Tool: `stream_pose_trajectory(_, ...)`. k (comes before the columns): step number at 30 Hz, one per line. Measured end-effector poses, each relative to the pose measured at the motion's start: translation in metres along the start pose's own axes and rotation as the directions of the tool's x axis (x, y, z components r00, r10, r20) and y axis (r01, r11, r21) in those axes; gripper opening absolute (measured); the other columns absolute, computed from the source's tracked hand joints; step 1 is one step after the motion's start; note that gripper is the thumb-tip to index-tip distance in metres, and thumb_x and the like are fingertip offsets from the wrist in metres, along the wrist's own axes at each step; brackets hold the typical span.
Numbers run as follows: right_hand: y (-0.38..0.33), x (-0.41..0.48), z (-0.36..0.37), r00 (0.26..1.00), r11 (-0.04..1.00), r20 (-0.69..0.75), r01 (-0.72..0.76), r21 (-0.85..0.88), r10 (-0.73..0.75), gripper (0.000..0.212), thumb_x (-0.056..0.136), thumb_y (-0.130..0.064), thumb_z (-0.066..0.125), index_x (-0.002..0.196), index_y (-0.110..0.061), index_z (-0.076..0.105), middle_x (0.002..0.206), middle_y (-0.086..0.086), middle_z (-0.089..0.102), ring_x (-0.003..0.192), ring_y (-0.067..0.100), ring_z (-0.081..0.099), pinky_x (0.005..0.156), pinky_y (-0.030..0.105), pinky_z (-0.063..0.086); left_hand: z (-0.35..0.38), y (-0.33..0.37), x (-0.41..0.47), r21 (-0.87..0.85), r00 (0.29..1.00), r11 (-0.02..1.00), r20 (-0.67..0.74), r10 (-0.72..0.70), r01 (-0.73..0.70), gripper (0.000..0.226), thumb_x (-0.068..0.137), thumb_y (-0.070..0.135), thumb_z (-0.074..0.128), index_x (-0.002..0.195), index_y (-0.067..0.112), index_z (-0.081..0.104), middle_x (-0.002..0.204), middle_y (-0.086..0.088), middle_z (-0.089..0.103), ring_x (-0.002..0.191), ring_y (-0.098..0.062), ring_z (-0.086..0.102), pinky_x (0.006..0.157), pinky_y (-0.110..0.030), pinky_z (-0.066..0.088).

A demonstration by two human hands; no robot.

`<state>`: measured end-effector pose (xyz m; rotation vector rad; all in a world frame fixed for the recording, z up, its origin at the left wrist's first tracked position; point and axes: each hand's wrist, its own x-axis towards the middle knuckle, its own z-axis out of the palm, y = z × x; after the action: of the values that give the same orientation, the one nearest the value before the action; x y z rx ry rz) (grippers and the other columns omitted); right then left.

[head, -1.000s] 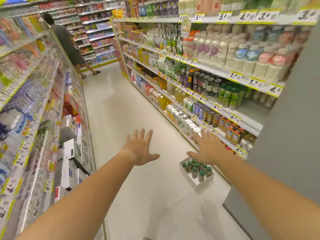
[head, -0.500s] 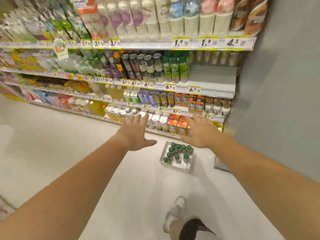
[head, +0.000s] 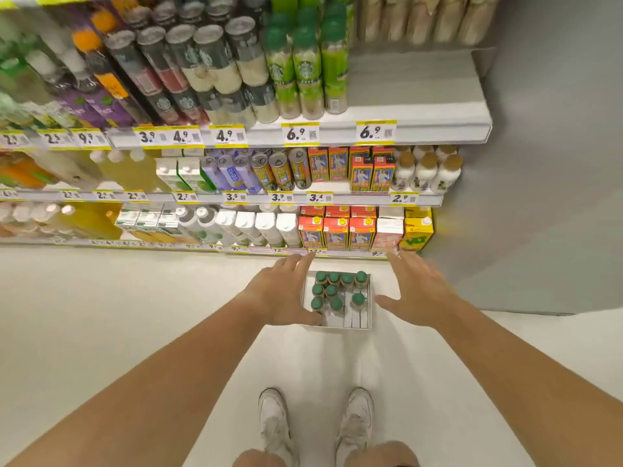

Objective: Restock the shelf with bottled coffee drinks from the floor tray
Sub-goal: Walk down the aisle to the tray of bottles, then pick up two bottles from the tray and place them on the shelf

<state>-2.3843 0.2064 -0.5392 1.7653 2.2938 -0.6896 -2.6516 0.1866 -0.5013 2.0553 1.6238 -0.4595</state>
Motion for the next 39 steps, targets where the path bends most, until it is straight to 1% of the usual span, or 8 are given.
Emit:
stream_pose_trajectory(4,0.004,0.053,0.074,0.996,0.997,0.048,-0.072,0.019,0.071,0.096,0.085,-0.066,0.053,0.156,-0.019,0.01,0.164,0.008,0.016,0.151,0.026,0.013,0.122,0.044,0.018,0.066,-0.039,0.077,-0.007,0.999,0.999,0.004,0.051,-0.051,0.125,0.066,0.078,0.063,0.158,0.023,-0.001,0.163,-0.005,0.019,0.148,-0.026,0.022,0.113,-0.045,0.035)
stream_pose_trajectory(11,0.028,0.127,0.222,0.986,0.971,0.076,-0.16,0.177,0.148,0.088,0.088,-0.058,0.056,0.155,-0.017,0.017,0.159,0.01,0.027,0.147,0.025,0.021,0.116,0.036,0.022,0.222,-0.068,0.194,-0.204,0.995,0.975,0.021,0.1,-0.094,0.126,0.065,0.074,0.071,0.158,0.022,0.004,0.16,0.0,0.022,0.144,-0.023,0.029,0.111,-0.042,0.038)
stream_pose_trajectory(15,0.049,0.157,0.3,0.972,0.86,0.103,-0.235,0.453,0.211,0.072,0.089,-0.036,0.068,0.149,-0.019,0.032,0.145,0.003,0.042,0.139,0.021,0.03,0.101,0.018,0.021,0.332,-0.069,0.242,-0.797,0.999,0.603,-0.023,0.034,-0.039,0.107,0.053,0.058,0.092,0.143,0.043,0.035,0.141,0.019,0.051,0.129,-0.007,0.051,0.108,-0.043,0.045)
stream_pose_trajectory(21,0.071,0.194,0.401,0.941,0.616,0.104,-0.292,0.732,0.322,0.062,0.085,-0.022,0.076,0.13,-0.038,0.037,0.111,-0.026,0.044,0.103,-0.001,0.044,0.085,0.012,0.033,0.443,-0.065,0.289,-0.948,0.965,0.289,0.056,-0.255,0.131,0.095,0.066,0.034,0.092,0.143,0.028,0.037,0.132,0.015,0.049,0.121,-0.006,0.047,0.103,-0.026,0.038)
stream_pose_trajectory(25,0.08,0.22,0.439,0.92,0.476,0.097,-0.284,0.832,0.379,0.058,0.082,-0.012,0.076,0.122,-0.037,0.042,0.107,-0.028,0.053,0.09,-0.022,0.054,0.068,0.002,0.039,0.473,-0.062,0.321,-0.942,0.967,0.304,0.068,-0.245,0.143,0.08,0.078,0.028,0.08,0.145,0.024,0.036,0.132,0.014,0.049,0.123,-0.007,0.046,0.099,-0.025,0.036)
stream_pose_trajectory(31,0.067,0.244,0.473,0.842,0.571,-0.18,-0.174,0.802,0.509,0.057,0.072,0.005,0.07,0.118,-0.023,0.054,0.106,-0.01,0.056,0.1,0.005,0.056,0.079,0.009,0.041,0.493,-0.056,0.361,-0.973,0.943,0.154,0.116,-0.311,0.17,0.066,0.075,0.015,0.082,0.13,0.027,0.048,0.118,0.008,0.066,0.109,-0.014,0.064,0.094,-0.031,0.05)
stream_pose_trajectory(35,0.062,0.25,0.49,0.809,0.388,-0.104,-0.161,0.907,0.578,0.071,0.076,0.004,0.073,0.133,-0.027,0.045,0.115,-0.019,0.06,0.104,-0.006,0.059,0.085,0.008,0.044,0.509,-0.051,0.376,-0.959,0.922,0.175,0.151,-0.358,0.225,0.066,0.07,0.014,0.084,0.125,0.022,0.048,0.114,0.002,0.065,0.108,-0.02,0.063,0.082,-0.026,0.053)
stream_pose_trajectory(39,0.073,0.261,0.503,0.8,0.356,-0.025,-0.238,0.904,0.599,0.055,0.075,-0.002,0.074,0.121,-0.026,0.057,0.106,-0.013,0.068,0.099,0.003,0.064,0.082,0.013,0.047,0.517,-0.051,0.385,-0.939,0.906,0.247,0.123,-0.406,0.238,0.064,0.071,0.023,0.087,0.121,0.017,0.048,0.118,-0.001,0.063,0.11,-0.023,0.059,0.102,-0.04,0.046)
